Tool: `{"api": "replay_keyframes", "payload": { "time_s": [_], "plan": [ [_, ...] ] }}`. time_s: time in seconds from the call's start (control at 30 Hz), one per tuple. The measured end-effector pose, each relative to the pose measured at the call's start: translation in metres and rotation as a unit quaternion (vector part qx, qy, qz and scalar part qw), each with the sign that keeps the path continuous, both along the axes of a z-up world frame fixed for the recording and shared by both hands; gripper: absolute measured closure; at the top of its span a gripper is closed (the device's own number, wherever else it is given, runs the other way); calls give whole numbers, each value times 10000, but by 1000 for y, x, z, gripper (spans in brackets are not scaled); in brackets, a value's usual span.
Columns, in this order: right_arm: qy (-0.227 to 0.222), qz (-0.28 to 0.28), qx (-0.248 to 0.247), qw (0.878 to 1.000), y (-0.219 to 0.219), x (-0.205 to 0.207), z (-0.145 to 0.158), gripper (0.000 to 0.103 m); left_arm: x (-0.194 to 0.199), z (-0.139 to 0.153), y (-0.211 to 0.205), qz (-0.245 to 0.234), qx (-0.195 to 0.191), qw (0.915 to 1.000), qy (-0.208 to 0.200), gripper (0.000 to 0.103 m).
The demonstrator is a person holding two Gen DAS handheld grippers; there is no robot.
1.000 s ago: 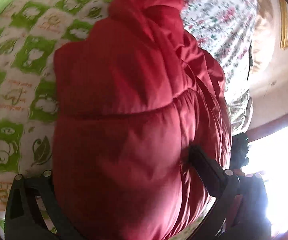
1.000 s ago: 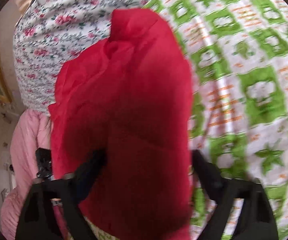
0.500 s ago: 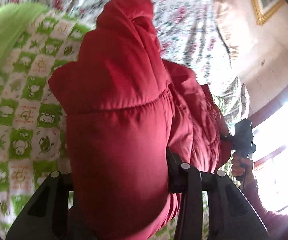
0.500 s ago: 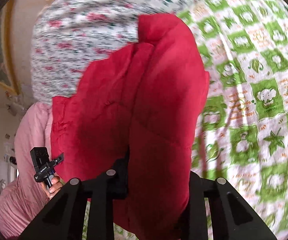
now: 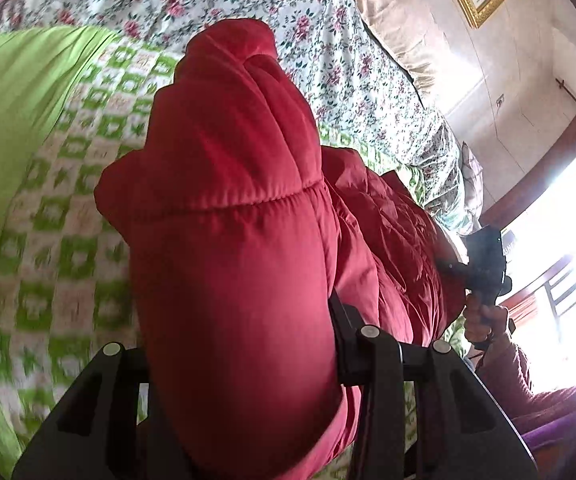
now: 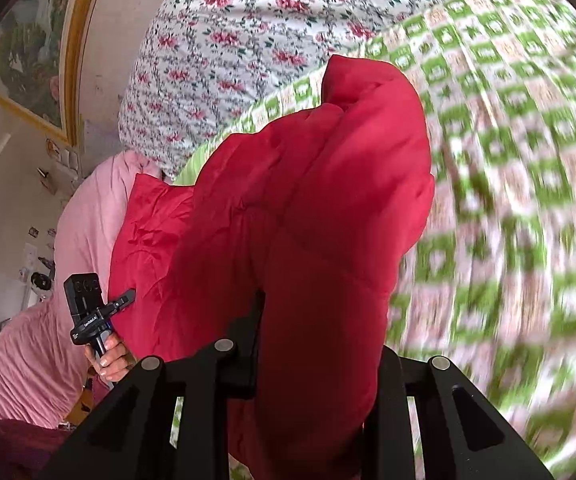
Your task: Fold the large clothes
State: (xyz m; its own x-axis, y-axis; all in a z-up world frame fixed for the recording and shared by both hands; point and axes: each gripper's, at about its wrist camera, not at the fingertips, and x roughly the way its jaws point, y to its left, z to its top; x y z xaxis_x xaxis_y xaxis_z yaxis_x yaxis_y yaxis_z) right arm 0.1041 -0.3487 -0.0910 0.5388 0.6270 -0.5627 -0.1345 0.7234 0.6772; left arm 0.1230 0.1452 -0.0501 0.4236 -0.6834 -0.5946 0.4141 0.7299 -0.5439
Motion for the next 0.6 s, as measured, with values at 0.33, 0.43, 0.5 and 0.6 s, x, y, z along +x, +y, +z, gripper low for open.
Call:
{"api": "replay_keyframes", "payload": {
  "time_s": [0.33,0.43,0.5,0.6],
  "plan": [
    [699,-501,-188,9961,0,4,-53,58,7,-68,12,587,154,9943,881,51],
    [662,-585,-298,9956,2,3,-56,48,3,-69,12,760,314,9930,844,41],
    [683,-633,-264,9953,2,4,-57,45,0,-63,6,877,571,9920,707,33],
    [687,-693,-421,9943,0,0,-58,36,-1,-59,3,1115,971,9876,526,20]
  ]
}}
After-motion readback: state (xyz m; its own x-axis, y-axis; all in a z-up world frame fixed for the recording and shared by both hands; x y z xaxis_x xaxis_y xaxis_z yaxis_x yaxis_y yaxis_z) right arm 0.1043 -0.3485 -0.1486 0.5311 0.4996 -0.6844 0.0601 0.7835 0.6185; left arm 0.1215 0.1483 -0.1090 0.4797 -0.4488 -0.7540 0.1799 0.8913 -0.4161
